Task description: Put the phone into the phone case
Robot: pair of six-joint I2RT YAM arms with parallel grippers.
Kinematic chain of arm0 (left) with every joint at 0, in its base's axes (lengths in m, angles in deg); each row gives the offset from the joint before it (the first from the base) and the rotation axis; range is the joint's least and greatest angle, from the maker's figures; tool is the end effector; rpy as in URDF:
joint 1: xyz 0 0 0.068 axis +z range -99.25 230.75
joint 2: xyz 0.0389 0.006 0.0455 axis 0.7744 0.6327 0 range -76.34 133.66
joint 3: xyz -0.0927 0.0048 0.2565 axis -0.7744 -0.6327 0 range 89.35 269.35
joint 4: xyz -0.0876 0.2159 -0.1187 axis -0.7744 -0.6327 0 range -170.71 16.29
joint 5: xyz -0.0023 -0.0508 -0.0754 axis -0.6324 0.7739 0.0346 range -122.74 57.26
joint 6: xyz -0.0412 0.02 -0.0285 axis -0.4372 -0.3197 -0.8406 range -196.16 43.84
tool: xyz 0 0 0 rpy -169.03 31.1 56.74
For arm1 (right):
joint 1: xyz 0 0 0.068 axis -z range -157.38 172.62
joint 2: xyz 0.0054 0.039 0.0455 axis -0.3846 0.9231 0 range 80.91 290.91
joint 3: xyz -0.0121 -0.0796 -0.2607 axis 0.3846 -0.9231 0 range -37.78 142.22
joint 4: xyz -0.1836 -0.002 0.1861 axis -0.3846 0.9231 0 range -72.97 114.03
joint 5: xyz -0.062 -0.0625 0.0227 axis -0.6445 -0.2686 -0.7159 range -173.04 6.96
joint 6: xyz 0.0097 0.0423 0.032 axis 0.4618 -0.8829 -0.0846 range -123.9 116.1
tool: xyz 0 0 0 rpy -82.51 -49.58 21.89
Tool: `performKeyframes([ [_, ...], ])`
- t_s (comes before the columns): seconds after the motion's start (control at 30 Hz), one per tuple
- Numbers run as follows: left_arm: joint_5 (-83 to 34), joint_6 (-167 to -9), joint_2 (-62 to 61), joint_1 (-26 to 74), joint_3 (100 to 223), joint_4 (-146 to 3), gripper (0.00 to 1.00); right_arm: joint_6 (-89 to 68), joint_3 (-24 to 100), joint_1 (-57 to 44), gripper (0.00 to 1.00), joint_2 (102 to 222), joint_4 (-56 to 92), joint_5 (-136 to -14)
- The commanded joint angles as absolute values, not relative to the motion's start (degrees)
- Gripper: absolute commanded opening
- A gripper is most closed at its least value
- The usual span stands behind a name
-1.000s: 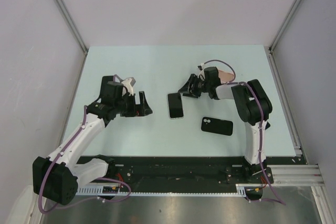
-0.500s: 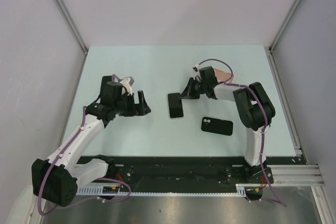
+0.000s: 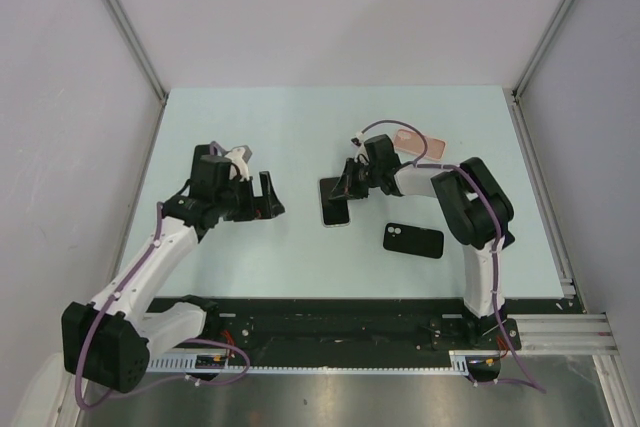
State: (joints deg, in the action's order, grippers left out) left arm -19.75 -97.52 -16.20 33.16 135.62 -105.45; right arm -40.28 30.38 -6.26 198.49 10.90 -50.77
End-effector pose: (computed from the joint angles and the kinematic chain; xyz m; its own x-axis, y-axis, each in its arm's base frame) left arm 0.2042 -0.0731 0.2642 -0.7963 -0.1200 -0.5929 0.1657 0.8994 -0.4045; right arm 0.3612 0.2209 0.1291 -0.9275 0.0613 -0.3687 -0.2465 0.6413 0.7266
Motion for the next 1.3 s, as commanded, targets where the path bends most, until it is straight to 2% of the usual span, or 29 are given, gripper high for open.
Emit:
performKeyframes([
  [0.0, -16.5, -97.2, -15.3, 36.2, 136.2, -104.7, 0.98, -38.9, 31.8, -6.6, 0.00, 197.3, 10.8, -52.2],
  [0.2, -19.3, -99.6, -15.4, 39.7, 137.2, -105.0, 0.99, -37.0, 31.8, -6.6, 0.00, 192.8, 15.0, -53.1],
  [0.3, -16.1, -102.2, -13.2, 46.2, 138.1, -103.2, 0.98, -35.4, 31.8, -7.9, 0.02, 188.2, 19.1, -53.9],
  [0.4, -14.7, -104.6, -8.9, 54.3, 138.7, -98.7, 0.98, -33.2, 31.8, -9.9, 0.11, 184.0, 22.7, -56.0],
  [0.43, -15.5, -104.0, -7.6, 55.7, 139.4, -97.1, 0.99, -32.4, 31.6, -11.5, 0.17, 181.2, 24.5, -57.3],
  [0.47, -17.2, -103.5, -5.6, 57.9, 140.6, -97.5, 1.00, -30.7, 31.5, -12.4, 0.37, 180.1, 25.5, -57.6],
  [0.53, -19.8, -101.5, 0.7, 60.0, 146.1, -100.5, 1.00, -29.0, 31.1, -14.2, 0.53, 176.6, 28.2, -58.2],
  [0.57, -20.3, -100.8, 2.7, 62.2, 148.0, -101.6, 1.00, -28.3, 30.9, -16.1, 0.66, 175.4, 28.9, -59.0],
  [0.63, -22.4, -98.4, 7.5, 63.7, 153.8, -103.6, 1.00, -28.1, 30.0, -17.7, 0.79, 172.9, 29.8, -60.6],
  [0.7, -23.8, -95.5, 10.8, 64.8, 159.5, -104.3, 1.00, -28.0, 28.3, -20.2, 0.98, 169.9, 29.1, -59.9],
  [0.8, -27.7, -90.2, 20.1, 64.9, 168.5, -109.1, 1.00, -28.2, 26.5, -23.2, 1.00, 167.1, 29.3, -61.0],
  [0.93, -27.0, -86.6, 30.2, 64.8, 172.7, -110.4, 1.00, -28.9, 23.2, -23.7, 1.00, 162.8, 28.7, -61.2],
  [1.07, -29.1, -85.2, 34.3, 64.8, 175.8, -112.4, 1.00, -25.4, 22.7, -23.3, 1.00, 159.4, 32.8, -61.6],
  [1.27, -29.5, -84.2, 37.3, 64.5, 173.8, -110.8, 1.00, -22.6, 21.8, -22.3, 1.00, 155.6, 35.7, -61.6],
])
